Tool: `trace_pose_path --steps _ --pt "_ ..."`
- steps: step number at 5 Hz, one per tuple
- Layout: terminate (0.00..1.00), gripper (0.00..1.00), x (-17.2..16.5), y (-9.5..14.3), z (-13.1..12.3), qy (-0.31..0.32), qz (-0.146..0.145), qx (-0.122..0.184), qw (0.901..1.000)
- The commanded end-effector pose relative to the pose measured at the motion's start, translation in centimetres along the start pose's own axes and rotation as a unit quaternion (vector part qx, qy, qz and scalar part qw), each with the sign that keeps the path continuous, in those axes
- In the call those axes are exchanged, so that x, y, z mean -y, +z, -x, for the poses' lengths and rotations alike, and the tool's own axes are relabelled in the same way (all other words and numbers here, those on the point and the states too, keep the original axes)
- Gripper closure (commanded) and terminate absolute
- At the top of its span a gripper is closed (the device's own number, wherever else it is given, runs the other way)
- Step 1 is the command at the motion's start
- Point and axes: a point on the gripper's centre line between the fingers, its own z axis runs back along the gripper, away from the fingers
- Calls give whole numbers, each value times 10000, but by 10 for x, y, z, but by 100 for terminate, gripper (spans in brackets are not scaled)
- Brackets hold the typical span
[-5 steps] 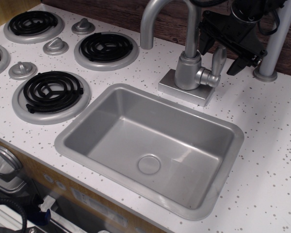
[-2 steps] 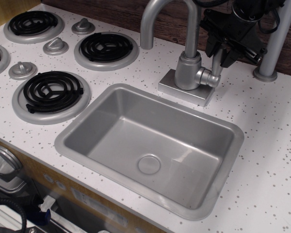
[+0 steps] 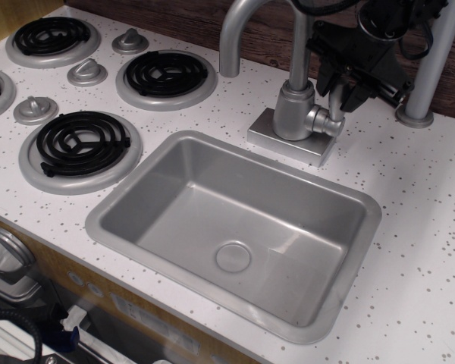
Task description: Lever vertical to front
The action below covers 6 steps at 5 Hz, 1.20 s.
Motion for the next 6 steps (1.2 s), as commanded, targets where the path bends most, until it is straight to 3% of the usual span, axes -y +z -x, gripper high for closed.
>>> trace_pose_path --steps 1,2,5,6 --pt "0 100 -3 5 8 99 174 -39 9998" --pt "0 100 -1 -12 11 64 467 -212 9987" --pt "0 100 3 -27 17 76 621 -190 9979" --pt "0 0 0 -21 20 123 579 -183 9981"
